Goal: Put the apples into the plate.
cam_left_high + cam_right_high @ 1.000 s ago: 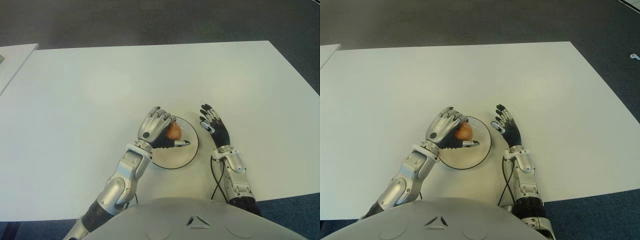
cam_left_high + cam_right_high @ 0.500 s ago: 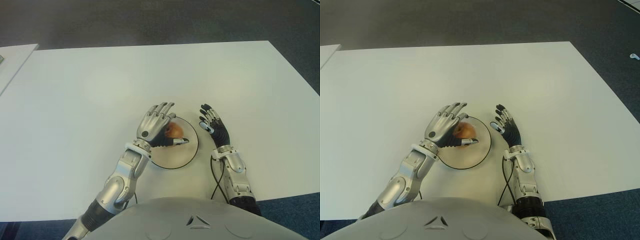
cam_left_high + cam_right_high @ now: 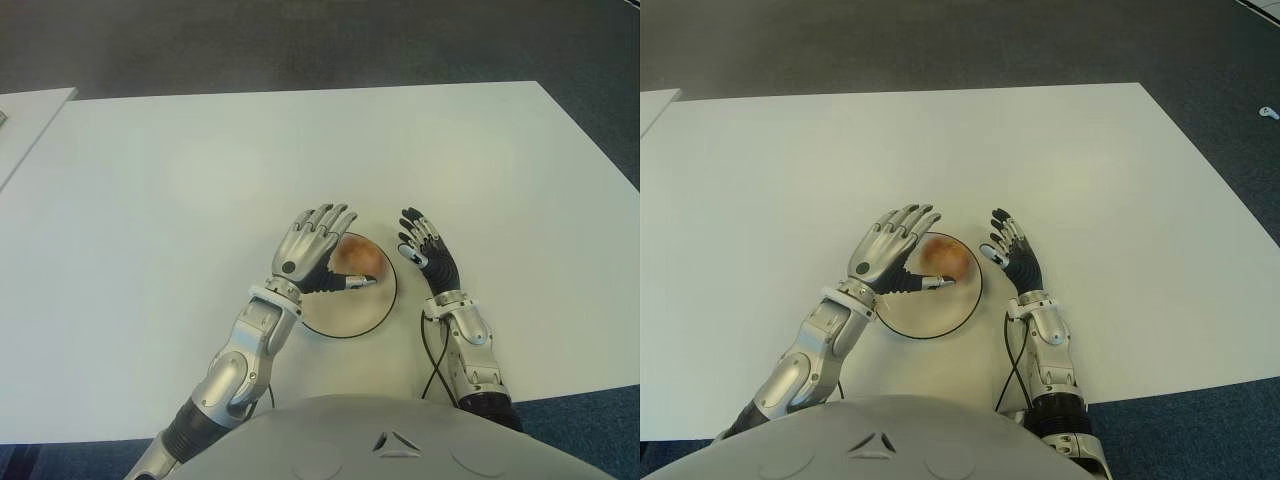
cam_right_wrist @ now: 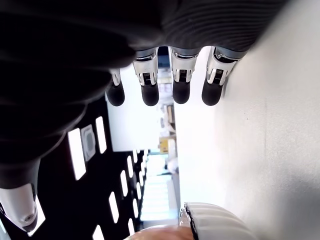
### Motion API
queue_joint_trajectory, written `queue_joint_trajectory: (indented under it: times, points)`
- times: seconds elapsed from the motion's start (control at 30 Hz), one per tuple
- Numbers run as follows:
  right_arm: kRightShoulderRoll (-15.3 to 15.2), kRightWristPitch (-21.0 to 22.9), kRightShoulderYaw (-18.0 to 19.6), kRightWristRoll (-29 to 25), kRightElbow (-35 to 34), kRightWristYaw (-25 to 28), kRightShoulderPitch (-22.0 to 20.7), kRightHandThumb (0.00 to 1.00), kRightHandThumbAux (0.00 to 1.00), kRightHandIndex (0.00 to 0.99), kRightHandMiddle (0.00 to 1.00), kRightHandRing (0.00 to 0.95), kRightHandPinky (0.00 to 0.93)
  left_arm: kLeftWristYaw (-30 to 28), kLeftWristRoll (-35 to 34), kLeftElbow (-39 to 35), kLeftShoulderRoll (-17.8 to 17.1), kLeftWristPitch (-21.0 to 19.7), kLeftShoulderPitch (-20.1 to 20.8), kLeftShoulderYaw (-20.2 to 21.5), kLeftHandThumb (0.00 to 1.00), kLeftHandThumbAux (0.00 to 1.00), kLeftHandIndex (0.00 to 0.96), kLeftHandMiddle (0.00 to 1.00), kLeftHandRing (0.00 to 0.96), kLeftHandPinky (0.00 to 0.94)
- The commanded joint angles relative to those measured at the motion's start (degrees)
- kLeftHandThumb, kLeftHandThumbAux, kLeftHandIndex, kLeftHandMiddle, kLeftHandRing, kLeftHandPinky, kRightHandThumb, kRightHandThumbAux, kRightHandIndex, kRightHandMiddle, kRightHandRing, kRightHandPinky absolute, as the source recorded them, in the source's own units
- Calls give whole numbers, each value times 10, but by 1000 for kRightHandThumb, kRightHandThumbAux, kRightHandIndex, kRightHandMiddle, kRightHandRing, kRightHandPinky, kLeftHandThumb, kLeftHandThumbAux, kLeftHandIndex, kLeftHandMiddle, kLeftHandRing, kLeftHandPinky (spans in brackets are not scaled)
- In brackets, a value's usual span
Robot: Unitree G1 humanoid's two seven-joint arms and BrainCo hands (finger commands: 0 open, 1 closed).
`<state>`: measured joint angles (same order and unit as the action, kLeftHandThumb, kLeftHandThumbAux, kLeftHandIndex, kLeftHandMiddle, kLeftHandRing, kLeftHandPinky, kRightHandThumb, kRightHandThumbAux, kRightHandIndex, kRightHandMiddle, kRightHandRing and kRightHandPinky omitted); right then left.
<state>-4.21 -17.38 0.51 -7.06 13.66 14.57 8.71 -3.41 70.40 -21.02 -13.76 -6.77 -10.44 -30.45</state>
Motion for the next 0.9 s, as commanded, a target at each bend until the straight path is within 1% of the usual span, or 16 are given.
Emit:
queue_joint_trajectory:
  times: [0.03,0.3,0.4,0.47,0.53,0.57,0.6,0.63,0.67,0.73,0.77,0.83,0.9]
  points:
    - [1,25,-1,0,23,1,16,152,598,1,7,0,0,-1,-2,5,1,0,1,1,122,216,0,0,0,0]
    - [-1,29,-3,3,22,3,16,147,588,0,2,0,0,-7,-10,4,2,-4,1,8,126,222,0,0,0,0]
    - [1,27,-3,0,24,4,16,148,592,0,0,0,0,15,-62,7,15,-11,-13,41,121,223,0,0,0,0]
    - [2,27,-2,-2,25,5,16,152,596,0,0,0,0,22,-84,8,20,-12,-19,53,119,224,0,0,0,0]
    - [3,26,-1,-3,25,5,17,155,597,0,0,0,0,40,-141,6,31,-6,-42,85,119,224,0,0,0,0]
    - [3,26,0,-4,26,5,17,157,598,0,0,0,0,52,-185,5,38,4,-61,108,119,223,0,0,0,0]
    - [4,26,1,-6,26,6,17,159,602,0,3,0,0,63,-239,5,53,13,-83,132,115,223,0,0,0,0]
    - [4,27,2,-8,27,6,17,160,604,0,4,0,0,69,-273,6,63,19,-97,147,113,223,0,0,0,0]
    - [4,27,3,-10,27,7,17,161,607,0,6,0,0,74,-312,6,83,20,-108,161,110,223,0,0,0,0]
    - [5,27,5,-13,26,8,17,161,610,0,8,0,0,82,-350,7,106,21,-119,173,104,230,0,0,0,9]
    - [5,27,6,-14,26,9,17,161,612,0,10,0,0,86,-360,8,113,22,-123,176,100,237,0,0,0,19]
    - [8,26,8,-15,27,8,17,161,611,1,12,0,0,108,-378,10,122,36,-142,186,89,258,0,0,0,43]
    - [12,25,10,-18,30,6,15,164,606,4,16,0,0,140,-389,13,125,61,-176,199,76,292,0,3,7,71]
